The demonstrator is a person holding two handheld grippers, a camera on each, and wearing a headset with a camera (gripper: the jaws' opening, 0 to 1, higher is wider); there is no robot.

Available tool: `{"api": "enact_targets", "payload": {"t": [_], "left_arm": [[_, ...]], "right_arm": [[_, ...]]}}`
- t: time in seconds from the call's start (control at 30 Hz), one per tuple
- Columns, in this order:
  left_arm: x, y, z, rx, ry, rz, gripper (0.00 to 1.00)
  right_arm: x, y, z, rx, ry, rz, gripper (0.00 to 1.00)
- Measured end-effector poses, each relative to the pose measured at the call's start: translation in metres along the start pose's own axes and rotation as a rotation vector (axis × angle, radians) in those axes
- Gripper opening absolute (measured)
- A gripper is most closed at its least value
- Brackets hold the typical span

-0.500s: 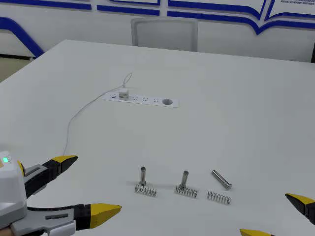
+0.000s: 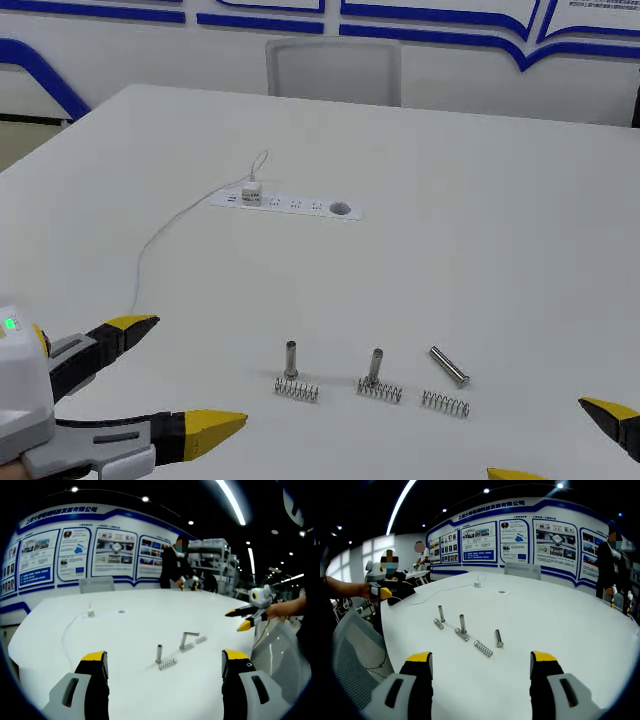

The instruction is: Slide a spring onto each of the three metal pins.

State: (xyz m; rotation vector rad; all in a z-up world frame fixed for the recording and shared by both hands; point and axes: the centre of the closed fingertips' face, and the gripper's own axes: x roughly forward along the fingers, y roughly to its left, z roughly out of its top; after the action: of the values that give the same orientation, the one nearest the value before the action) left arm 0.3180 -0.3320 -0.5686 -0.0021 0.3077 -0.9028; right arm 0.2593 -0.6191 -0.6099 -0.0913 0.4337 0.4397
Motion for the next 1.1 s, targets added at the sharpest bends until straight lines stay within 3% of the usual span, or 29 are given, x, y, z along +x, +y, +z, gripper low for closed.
{"api": "enact_targets", "payload": {"t": [1.1], "left_arm": [[0.003,-0.003,-0.010,-0.019,0.014,0.001,0.94]], "right_arm": [[0.003,0.005,-0.011,0.031,0.023,0.013,0.80]]}}
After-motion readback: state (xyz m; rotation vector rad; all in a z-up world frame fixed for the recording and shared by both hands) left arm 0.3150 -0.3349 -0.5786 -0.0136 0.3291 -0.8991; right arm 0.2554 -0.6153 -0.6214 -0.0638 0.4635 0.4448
